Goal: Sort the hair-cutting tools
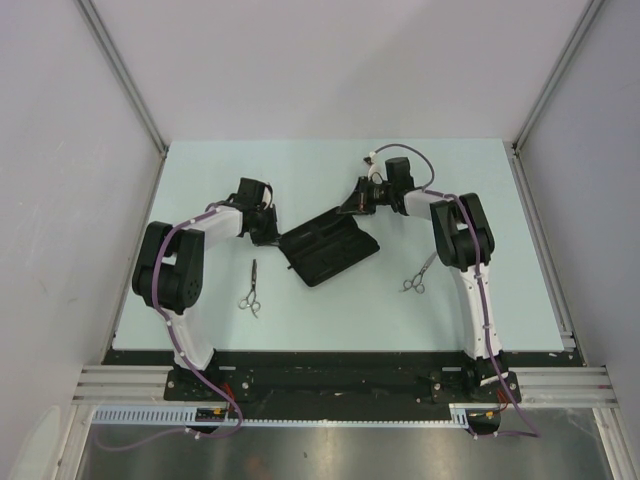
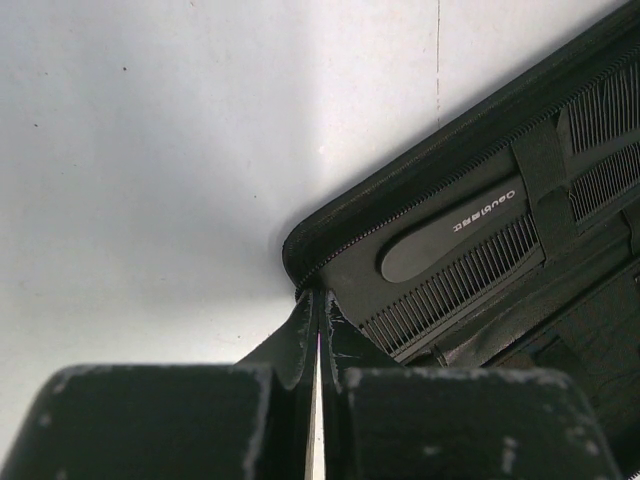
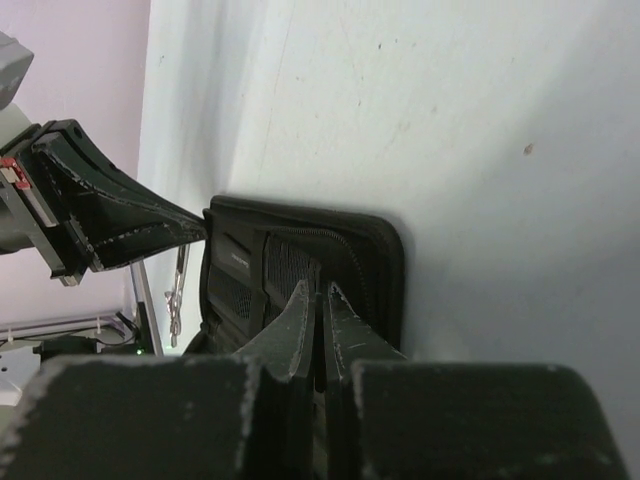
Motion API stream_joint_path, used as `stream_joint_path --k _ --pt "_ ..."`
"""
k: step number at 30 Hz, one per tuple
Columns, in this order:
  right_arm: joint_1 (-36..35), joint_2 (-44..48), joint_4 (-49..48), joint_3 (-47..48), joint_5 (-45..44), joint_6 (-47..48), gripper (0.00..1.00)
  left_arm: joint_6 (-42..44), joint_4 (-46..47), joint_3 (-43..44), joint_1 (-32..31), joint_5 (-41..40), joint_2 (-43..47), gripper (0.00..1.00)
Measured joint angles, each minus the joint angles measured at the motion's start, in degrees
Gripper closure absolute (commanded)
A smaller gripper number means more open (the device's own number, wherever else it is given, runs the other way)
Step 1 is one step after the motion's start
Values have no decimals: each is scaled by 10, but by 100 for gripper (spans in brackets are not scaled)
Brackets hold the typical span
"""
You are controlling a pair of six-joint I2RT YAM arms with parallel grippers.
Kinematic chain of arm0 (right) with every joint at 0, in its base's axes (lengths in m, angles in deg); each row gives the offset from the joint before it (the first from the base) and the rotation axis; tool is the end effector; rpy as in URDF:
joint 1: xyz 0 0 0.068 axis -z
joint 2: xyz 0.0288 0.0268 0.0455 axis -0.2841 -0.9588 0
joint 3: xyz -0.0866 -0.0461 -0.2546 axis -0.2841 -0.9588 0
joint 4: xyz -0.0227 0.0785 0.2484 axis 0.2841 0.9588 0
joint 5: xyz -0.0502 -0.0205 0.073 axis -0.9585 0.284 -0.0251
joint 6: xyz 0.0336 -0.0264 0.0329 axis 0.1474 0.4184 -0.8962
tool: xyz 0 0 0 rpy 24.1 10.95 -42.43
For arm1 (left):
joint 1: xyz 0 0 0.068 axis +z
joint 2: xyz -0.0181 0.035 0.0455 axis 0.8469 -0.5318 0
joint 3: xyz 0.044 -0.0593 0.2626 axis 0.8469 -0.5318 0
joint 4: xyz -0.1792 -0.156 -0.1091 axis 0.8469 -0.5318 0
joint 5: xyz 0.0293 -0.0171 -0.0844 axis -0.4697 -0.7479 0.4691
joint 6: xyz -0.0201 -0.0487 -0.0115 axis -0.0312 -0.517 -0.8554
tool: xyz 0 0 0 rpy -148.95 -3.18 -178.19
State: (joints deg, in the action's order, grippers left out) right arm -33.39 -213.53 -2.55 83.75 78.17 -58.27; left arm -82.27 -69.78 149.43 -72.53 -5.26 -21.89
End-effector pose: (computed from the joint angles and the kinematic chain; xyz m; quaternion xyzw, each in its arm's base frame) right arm 0.4855 0.1766 0.1058 -0.1089 0.8177 0.5195 0.2226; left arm 0.3589 -0.0997 0.1586 -0.0538 0.9621 -0.1564 0.2170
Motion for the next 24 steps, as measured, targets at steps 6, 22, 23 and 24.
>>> stream_joint_path --k 6,22,23,24 --pt "-8 -12 23 32 1 14 100 0 0 0 0 0 0 100" --pt "-27 -17 23 35 -7 5 84 1 0 0 0 1 1 100" --pt "-27 -17 25 35 -9 3 79 1 0 0 0 1 1 100" --pt "-27 -17 28 35 -12 2 73 1 0 0 0 1 1 99"
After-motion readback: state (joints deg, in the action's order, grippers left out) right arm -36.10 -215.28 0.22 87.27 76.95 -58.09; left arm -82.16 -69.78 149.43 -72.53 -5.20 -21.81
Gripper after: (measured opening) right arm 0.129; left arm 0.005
